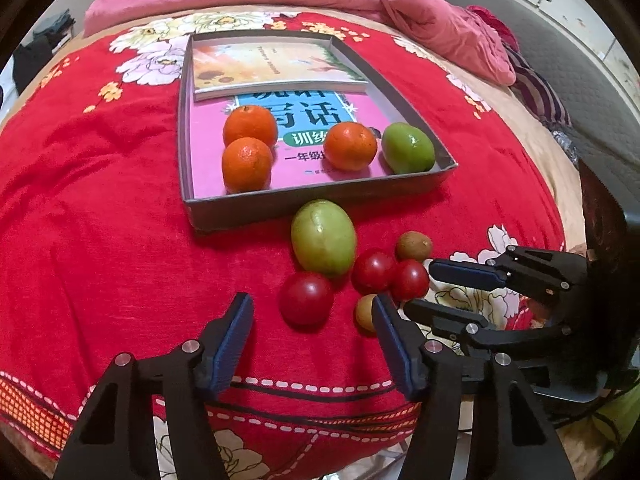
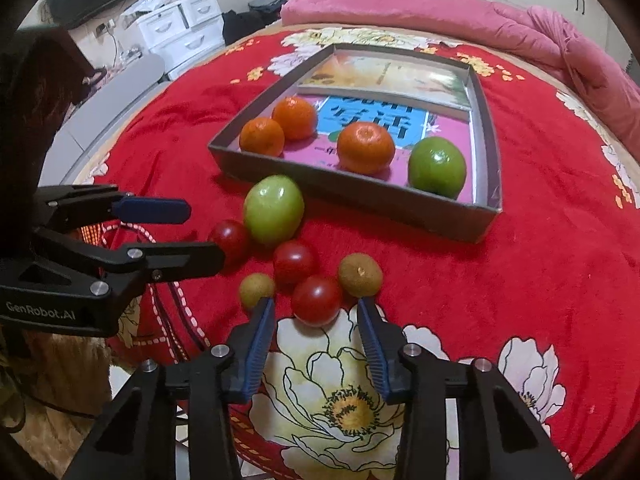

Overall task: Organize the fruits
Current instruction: 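Move both open grippers down toward the red cherry tomatoes beside the tray, then grasp a red cherry tomato with the left gripper while the right gripper grasps another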

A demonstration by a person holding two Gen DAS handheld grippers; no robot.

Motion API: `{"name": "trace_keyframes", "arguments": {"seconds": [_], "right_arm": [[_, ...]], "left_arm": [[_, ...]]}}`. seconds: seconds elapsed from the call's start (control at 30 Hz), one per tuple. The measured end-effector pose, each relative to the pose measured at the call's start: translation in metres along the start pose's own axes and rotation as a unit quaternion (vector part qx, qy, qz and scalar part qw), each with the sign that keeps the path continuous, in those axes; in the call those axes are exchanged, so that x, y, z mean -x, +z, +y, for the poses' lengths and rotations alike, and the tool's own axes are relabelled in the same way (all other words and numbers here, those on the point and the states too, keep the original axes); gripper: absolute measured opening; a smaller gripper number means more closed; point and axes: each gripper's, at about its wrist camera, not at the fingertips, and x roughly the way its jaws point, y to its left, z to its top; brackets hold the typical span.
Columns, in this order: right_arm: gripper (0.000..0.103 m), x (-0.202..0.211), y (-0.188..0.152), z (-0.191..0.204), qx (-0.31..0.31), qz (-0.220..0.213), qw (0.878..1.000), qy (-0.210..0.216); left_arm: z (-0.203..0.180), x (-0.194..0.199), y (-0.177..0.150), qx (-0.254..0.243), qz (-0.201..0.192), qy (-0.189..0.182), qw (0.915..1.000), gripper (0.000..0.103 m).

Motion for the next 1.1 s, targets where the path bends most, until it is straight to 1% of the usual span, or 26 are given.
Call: {"name": "trace_keyframes", "arguments": {"seconds": [0.03,0.1,0.17,0.23,0.33,0.43,0.57,0.87,0.93,1.1], "right_arm": [[0.039,-0.001,-0.001,0.0,0.0,0.002,1.0,-0.001],[0.034,-0.005,-0.001,-0.001,-0.001,0.004,1.0,-0.003],[0.03,-0.008,0.0,-0.002,-0.002,0.007,1.0,-0.001],[0.03,-0.011,0.001,-0.002,-0.003,0.008,1.0,0.002],[0.03,-0.016,0.002,0.0,0.003,0.011,1.0,-0.005],[0.03,-0.02,0.003,0.002,0.006,0.009,1.0,-0.01],[0.029,-0.022,0.005,0.003,0.011,0.007,1.0,-0.015],[0.029,-0.024,0.008,0.001,0.012,0.0,1.0,-0.016],[0.029,-0.024,0.008,-0.001,0.01,0.0,1.0,-0.014],[0.029,-0.022,0.009,-0.002,0.008,-0.004,1.0,-0.014]], "left_arm": [[0.0,-0.001,0.0,0.001,0.001,-0.002,1.0,0.063],[0.001,-0.002,0.0,0.003,0.003,-0.003,1.0,0.063],[0.002,-0.004,0.0,0.004,0.005,-0.003,1.0,0.059],[0.003,-0.006,0.0,0.006,0.008,-0.005,0.9999,0.057],[0.007,-0.01,0.0,0.012,0.013,-0.007,0.9998,0.056],[0.009,-0.013,0.001,0.015,0.015,-0.011,0.9997,0.05],[0.009,-0.017,0.002,0.017,0.019,-0.016,0.9996,0.049],[0.002,-0.027,0.003,0.002,0.027,-0.015,0.9995,0.048],[0.001,-0.029,0.005,0.001,0.025,-0.012,0.9996,0.043],[-0.001,-0.035,0.005,-0.01,0.032,-0.002,0.9994,0.038]]}}
